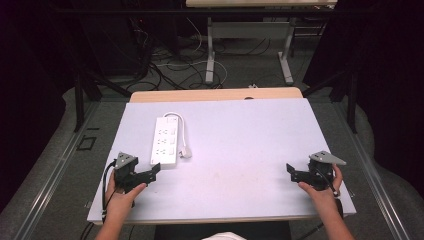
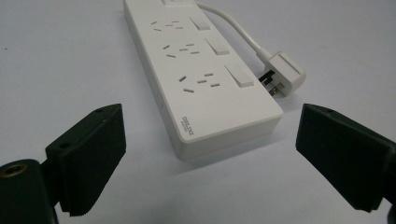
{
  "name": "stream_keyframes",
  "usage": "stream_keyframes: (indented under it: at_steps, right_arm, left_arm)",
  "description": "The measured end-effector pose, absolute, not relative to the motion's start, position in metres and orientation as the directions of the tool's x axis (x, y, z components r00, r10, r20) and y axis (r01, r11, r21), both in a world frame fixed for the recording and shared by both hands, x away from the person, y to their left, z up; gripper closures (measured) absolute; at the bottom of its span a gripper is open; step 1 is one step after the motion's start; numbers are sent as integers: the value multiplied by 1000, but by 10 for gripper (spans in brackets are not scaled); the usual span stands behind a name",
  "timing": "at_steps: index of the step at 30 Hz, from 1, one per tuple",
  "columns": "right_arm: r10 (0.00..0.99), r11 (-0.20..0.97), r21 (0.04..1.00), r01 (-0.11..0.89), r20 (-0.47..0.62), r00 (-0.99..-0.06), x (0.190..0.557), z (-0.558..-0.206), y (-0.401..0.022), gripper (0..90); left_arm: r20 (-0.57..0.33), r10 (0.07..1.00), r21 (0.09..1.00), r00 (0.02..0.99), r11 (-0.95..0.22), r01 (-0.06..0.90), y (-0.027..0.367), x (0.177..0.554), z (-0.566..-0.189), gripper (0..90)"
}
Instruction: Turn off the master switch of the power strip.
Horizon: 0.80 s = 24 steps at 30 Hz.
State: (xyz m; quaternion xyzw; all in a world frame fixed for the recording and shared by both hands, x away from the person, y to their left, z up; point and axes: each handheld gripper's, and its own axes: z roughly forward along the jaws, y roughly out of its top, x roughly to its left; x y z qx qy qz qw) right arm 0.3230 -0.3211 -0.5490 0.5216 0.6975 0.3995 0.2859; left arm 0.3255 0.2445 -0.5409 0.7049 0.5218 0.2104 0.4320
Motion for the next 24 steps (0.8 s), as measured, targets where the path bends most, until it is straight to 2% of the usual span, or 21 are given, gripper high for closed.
stream_keyframes:
  at_steps: [22,24]
  right_arm:
    - [956,124,859,496,30,-292,322,-549,-321,52]
    - [958,122,861,493,28,-285,322,-549,-321,52]
  left_arm:
    - [-158,922,846,353,-58,530,242,336,-523,111]
    - [-154,921,846,357,-64,529,241,337,-520,141]
